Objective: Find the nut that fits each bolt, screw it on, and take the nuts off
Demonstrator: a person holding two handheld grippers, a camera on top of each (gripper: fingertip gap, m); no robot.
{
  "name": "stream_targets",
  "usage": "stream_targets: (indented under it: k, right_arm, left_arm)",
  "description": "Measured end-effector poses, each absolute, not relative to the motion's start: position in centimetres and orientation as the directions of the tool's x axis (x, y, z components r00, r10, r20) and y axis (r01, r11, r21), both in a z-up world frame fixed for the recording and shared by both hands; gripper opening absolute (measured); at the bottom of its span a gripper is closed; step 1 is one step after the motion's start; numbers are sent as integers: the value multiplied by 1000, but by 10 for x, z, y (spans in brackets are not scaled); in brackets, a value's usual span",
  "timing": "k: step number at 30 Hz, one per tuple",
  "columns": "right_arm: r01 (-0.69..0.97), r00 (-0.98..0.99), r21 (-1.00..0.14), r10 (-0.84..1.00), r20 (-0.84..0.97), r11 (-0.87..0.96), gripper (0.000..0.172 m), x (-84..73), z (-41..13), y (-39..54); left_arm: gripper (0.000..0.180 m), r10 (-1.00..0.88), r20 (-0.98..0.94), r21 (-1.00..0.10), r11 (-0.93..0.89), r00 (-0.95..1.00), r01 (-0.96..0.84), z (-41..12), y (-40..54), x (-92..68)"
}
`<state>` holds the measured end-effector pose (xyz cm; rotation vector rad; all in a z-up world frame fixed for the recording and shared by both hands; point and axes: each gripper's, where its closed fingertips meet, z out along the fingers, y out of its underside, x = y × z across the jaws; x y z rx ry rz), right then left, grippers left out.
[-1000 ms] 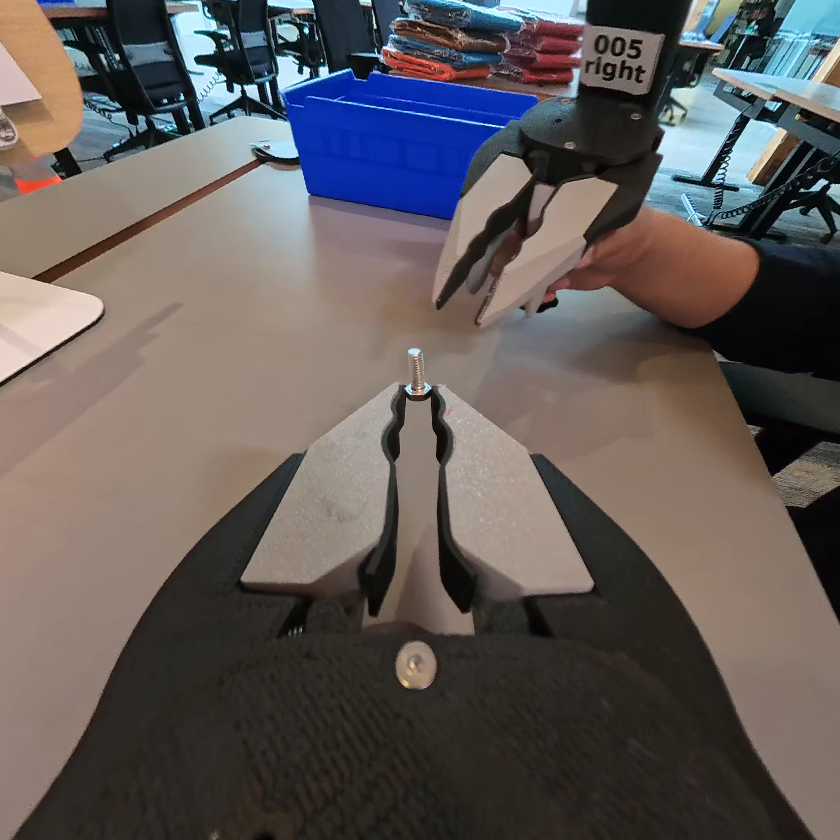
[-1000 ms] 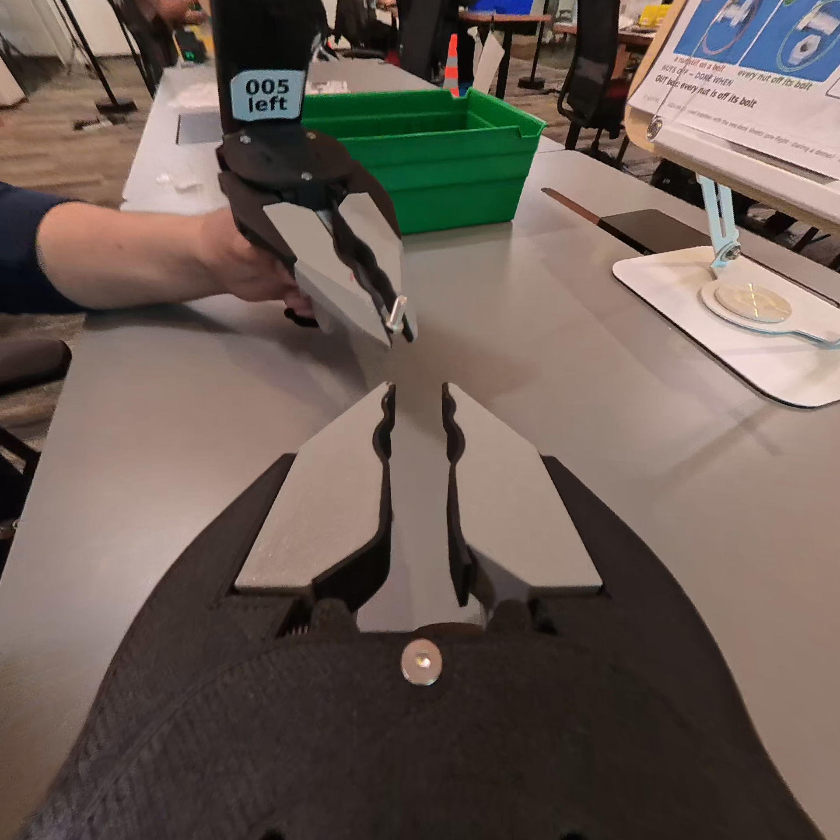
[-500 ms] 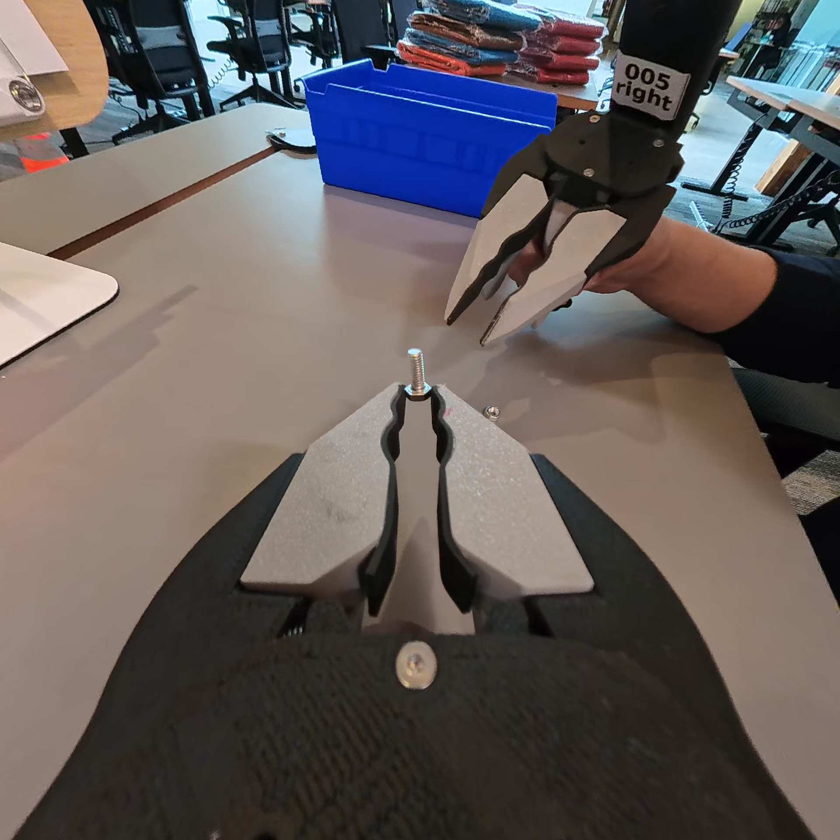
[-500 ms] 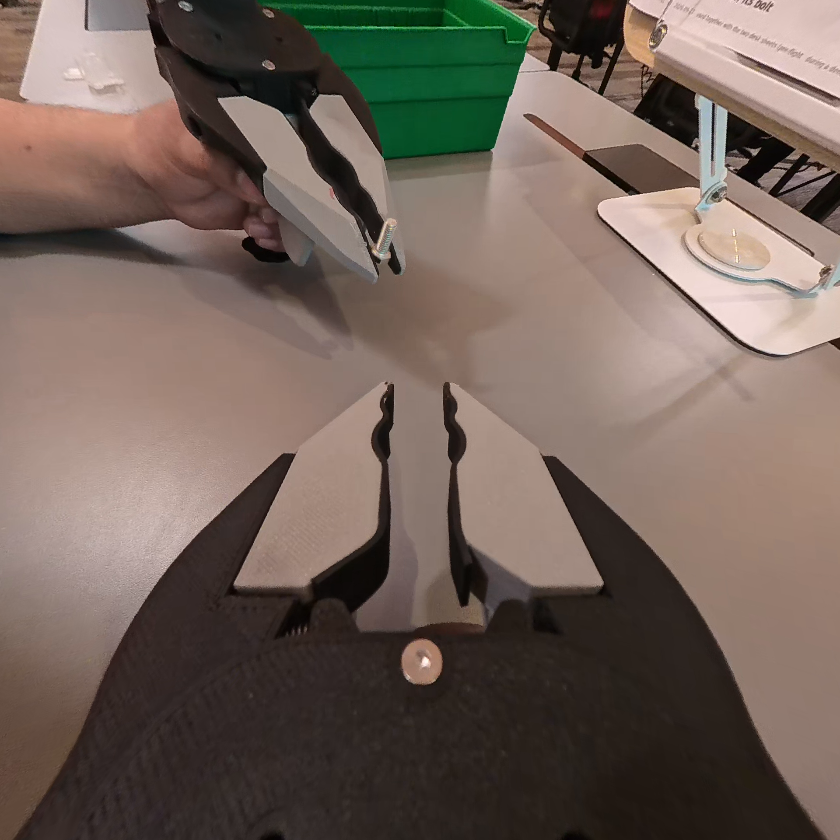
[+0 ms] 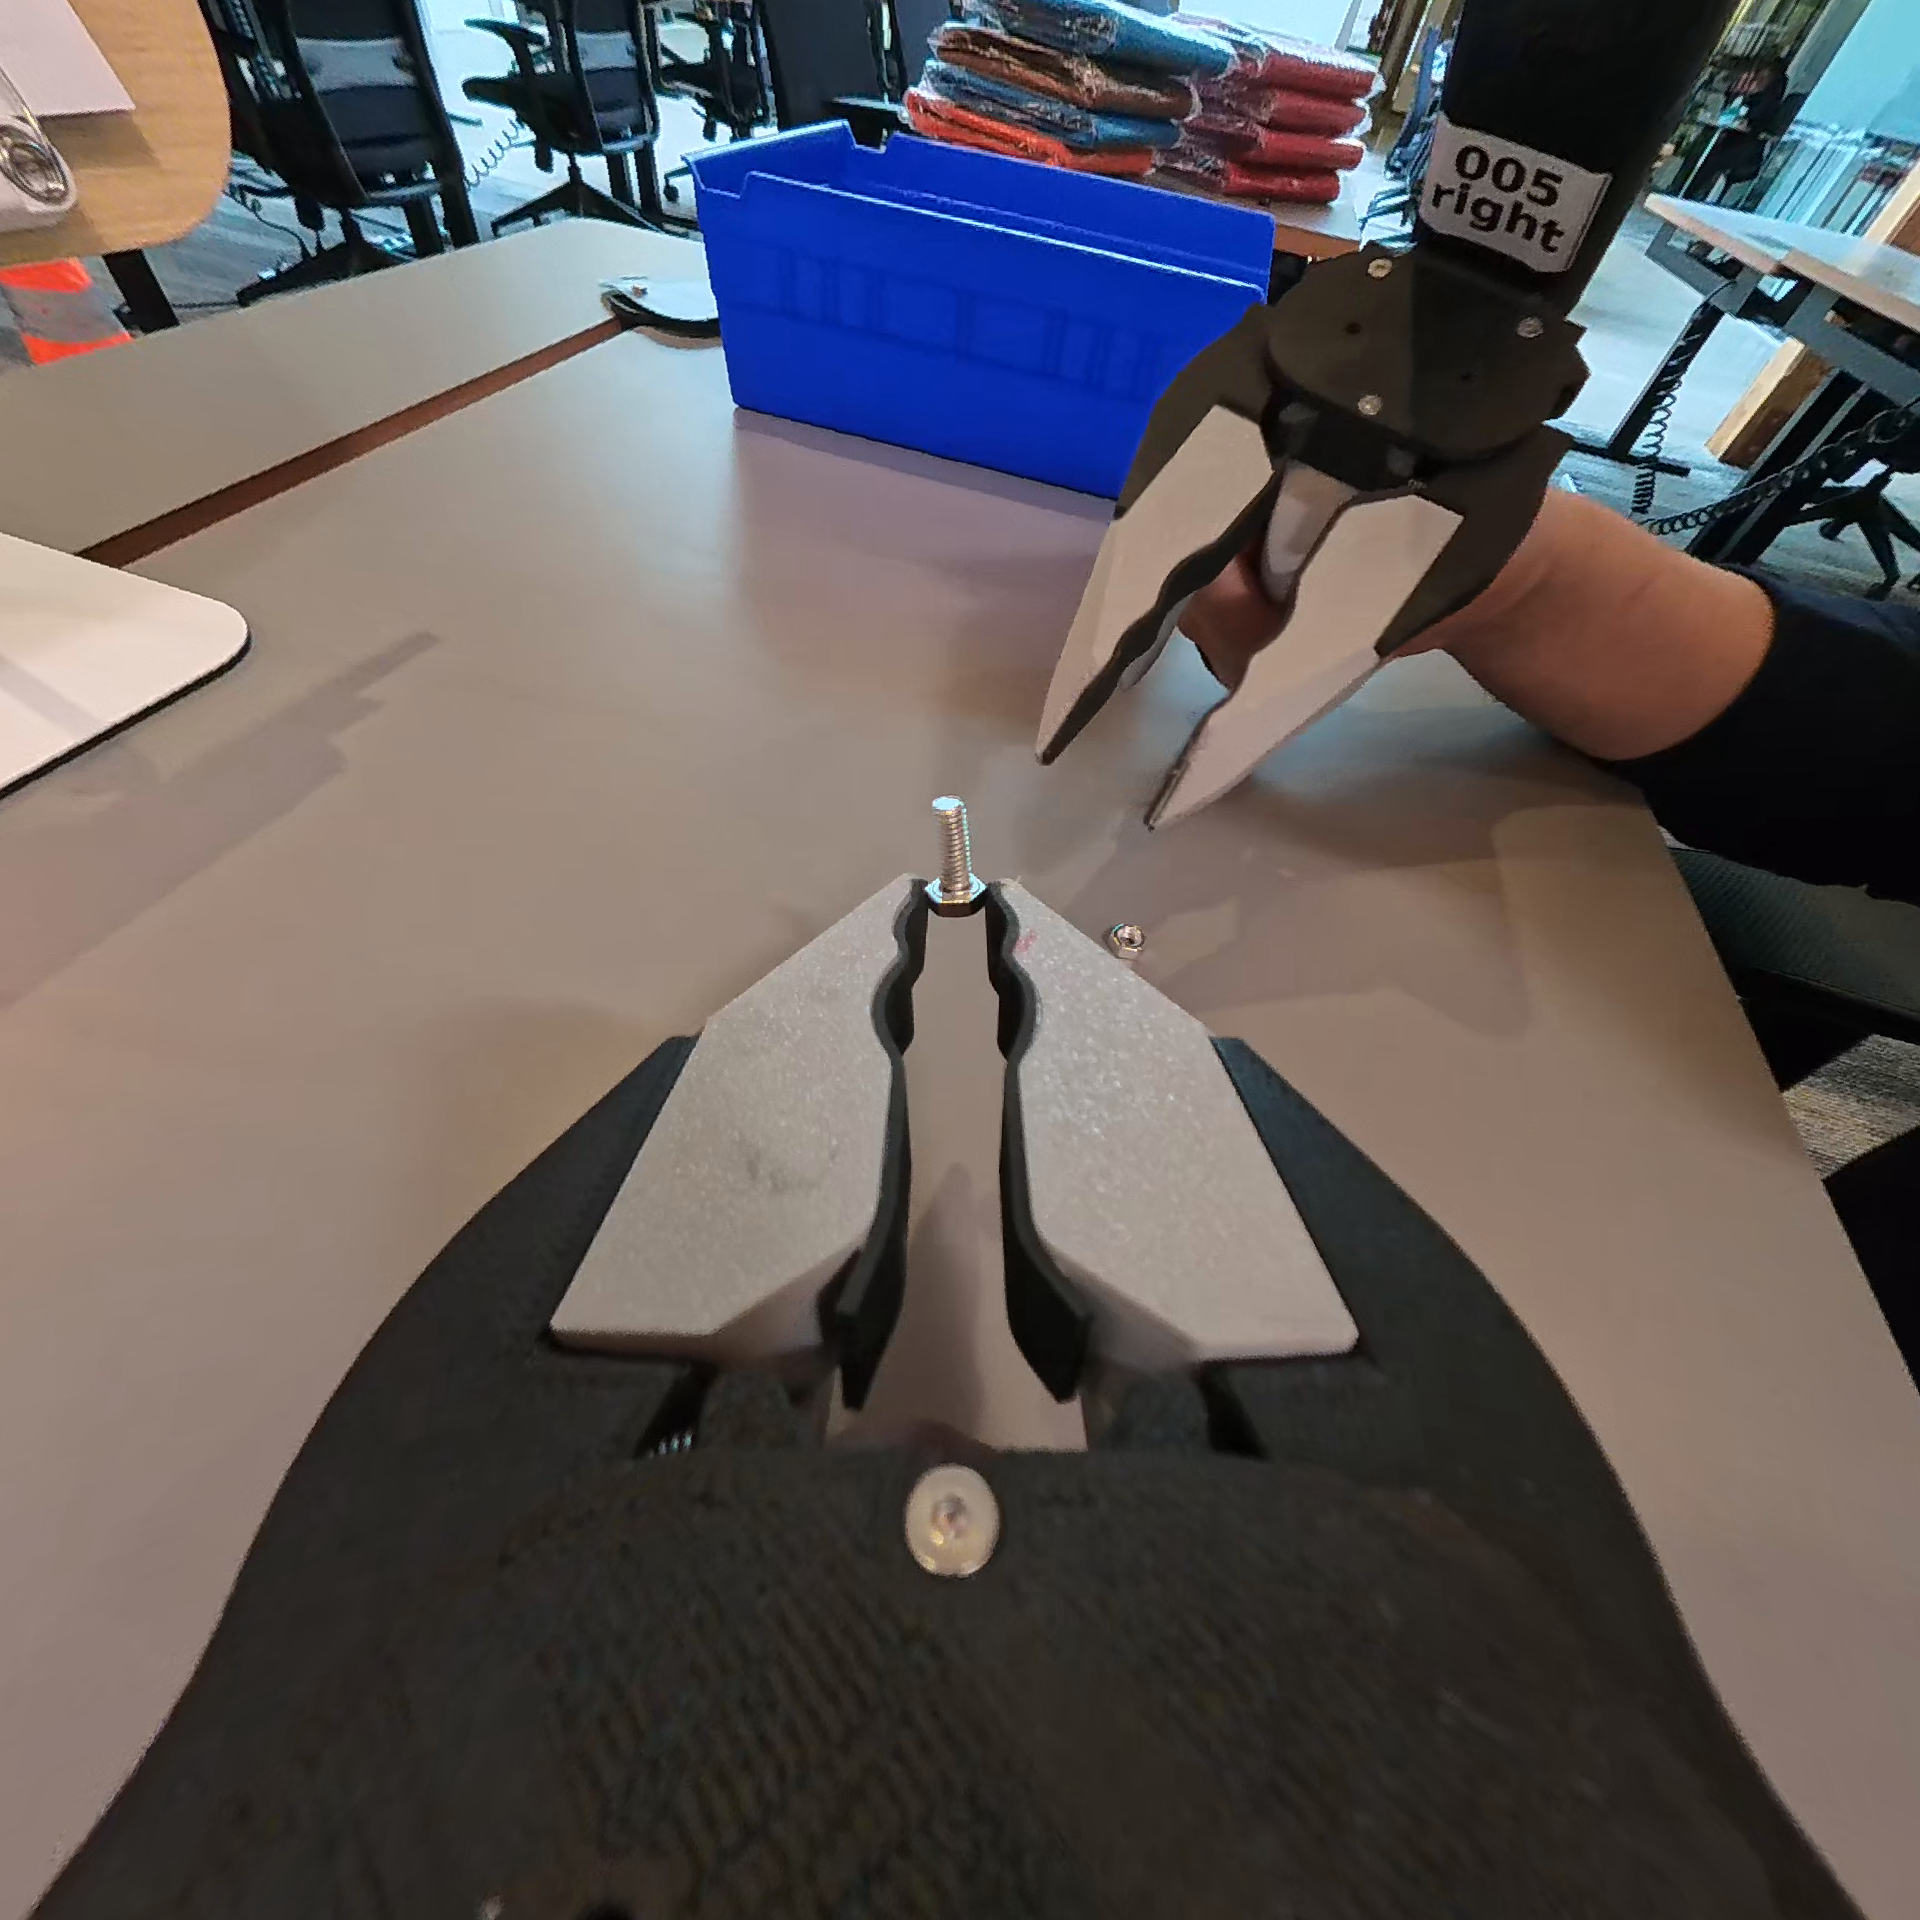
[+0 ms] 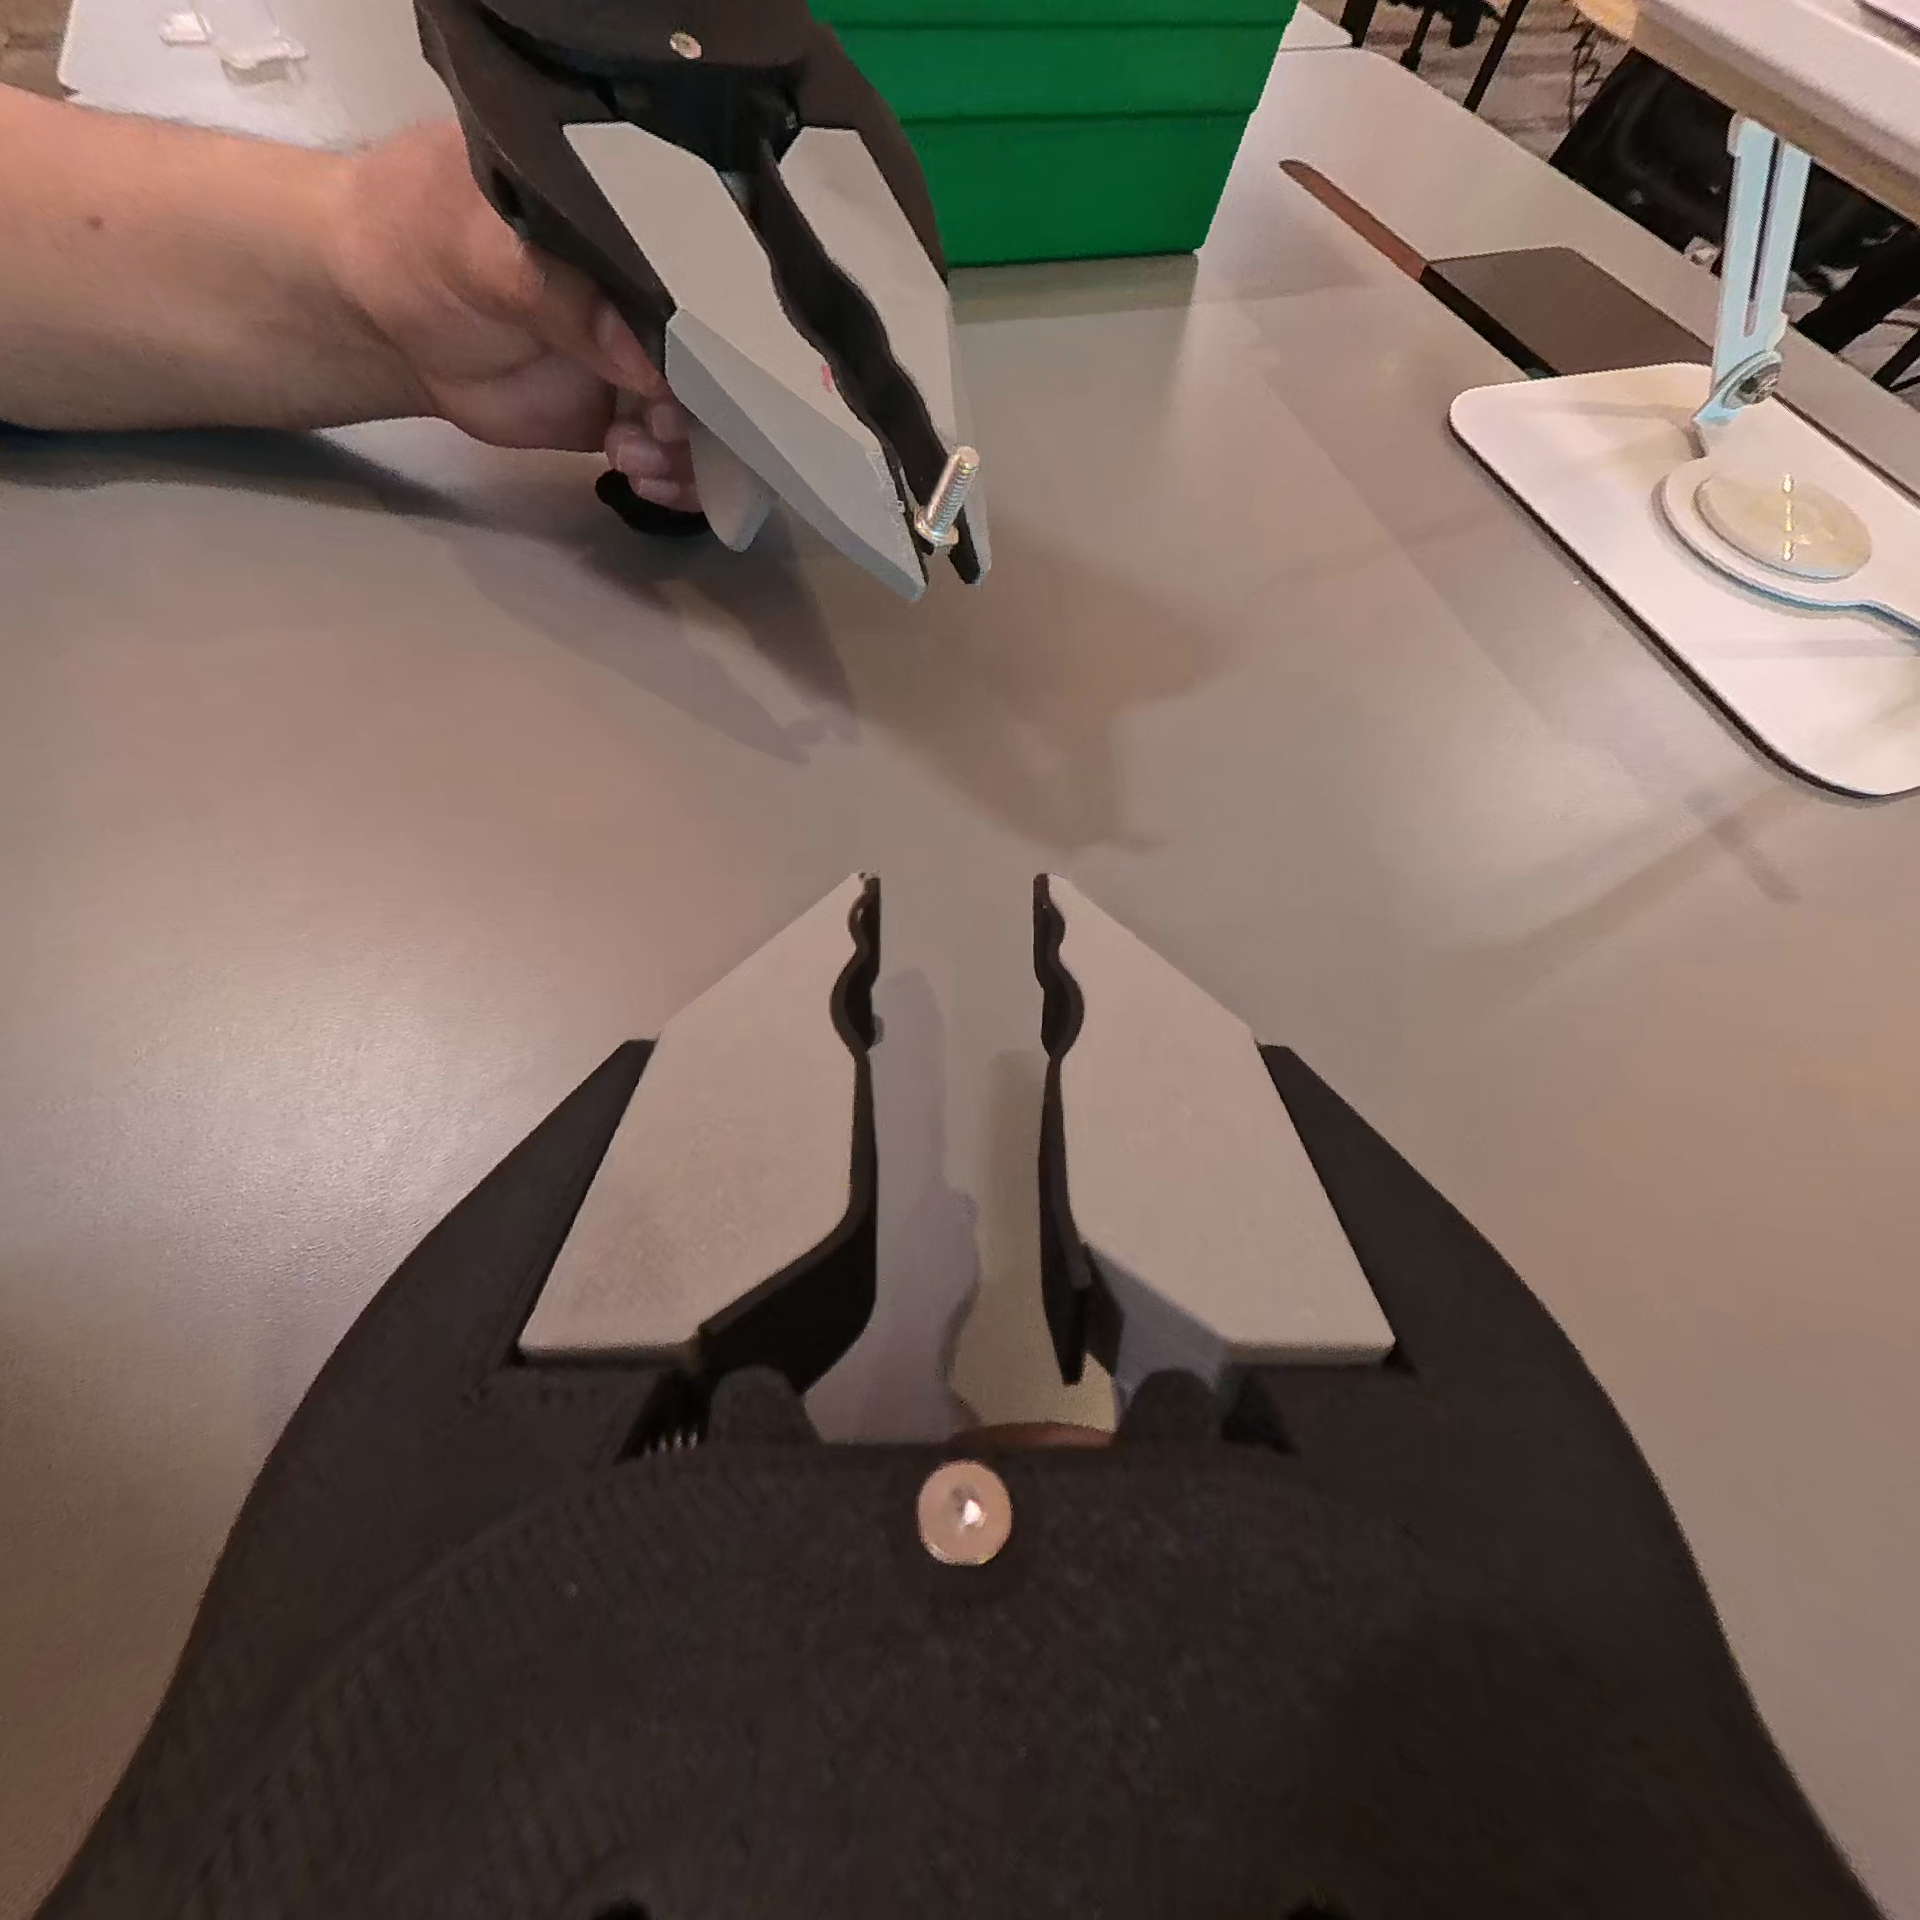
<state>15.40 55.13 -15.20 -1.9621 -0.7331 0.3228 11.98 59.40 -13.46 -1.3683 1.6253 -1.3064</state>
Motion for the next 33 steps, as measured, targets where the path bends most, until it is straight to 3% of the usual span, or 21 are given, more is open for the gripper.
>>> stream_targets:
  k: [19, 25, 29, 33]
  right_arm:
    - [415, 737, -834, 671, 75, -363, 33, 151, -163, 537]
    - [407, 728, -836, 683, 54, -368, 26, 158, -163, 529]
    - [438, 706, -809, 707, 40, -391, 31, 154, -176, 526]
    - [475, 698, -788, 713, 65, -393, 20, 149, -184, 530]
  left_arm:
    - [9, -956, 134, -945, -43, -262, -325, -134, 595, 119]
    - [9, -933, 132, -948, -21, -334, -317, -133, 583, 116]
    - [9, -922, 107, -948, 18, -372, -318, -134, 574, 116]
    - [8, -915, 107, -950, 21, -388, -312, -134, 571, 115]
